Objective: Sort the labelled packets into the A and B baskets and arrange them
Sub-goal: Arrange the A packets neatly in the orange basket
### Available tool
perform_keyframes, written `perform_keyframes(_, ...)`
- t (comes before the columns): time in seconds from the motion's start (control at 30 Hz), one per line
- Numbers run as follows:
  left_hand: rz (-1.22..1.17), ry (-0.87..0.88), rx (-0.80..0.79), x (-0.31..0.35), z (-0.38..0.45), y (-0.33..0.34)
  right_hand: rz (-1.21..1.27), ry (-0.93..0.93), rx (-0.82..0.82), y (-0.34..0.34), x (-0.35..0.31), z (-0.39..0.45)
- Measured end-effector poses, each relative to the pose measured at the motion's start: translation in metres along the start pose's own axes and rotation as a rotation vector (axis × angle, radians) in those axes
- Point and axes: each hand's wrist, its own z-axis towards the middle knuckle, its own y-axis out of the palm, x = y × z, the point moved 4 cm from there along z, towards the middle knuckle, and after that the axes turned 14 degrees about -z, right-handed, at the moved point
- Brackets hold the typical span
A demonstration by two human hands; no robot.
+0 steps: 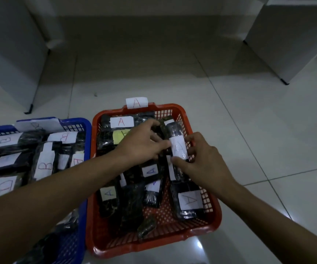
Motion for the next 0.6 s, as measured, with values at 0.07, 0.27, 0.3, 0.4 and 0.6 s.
perform_keyframes(0.07, 0.421, 0.200, 0.084, 0.007, 0.006, -0.014, -0.025, 0.037, 0.000, 0.000, -0.001, 0.012)
perform_keyframes(0.27, 0.939, 0.347, 0.017, 0.006, 0.029, -0.023, -0.125, 0.056, 0.043, 0.007, -0.012, 0.039)
perform_keyframes(0.3, 0.978, 0.344, -0.007, 0.005, 0.033, -0.020, -0.161, 0.056, 0.053, 0.008, -0.012, 0.039)
perform_keyframes(0.4, 1.072, 0.293, -0.074, -0.001, 0.043, -0.008, -0.236, 0.038, 0.057, 0.007, -0.010, 0.028)
perform_keyframes(0.6, 1.141, 0.284, -0.065, -0.014, 0.042, 0.004, -0.285, -0.049, 0.017, 0.018, -0.013, 0.001)
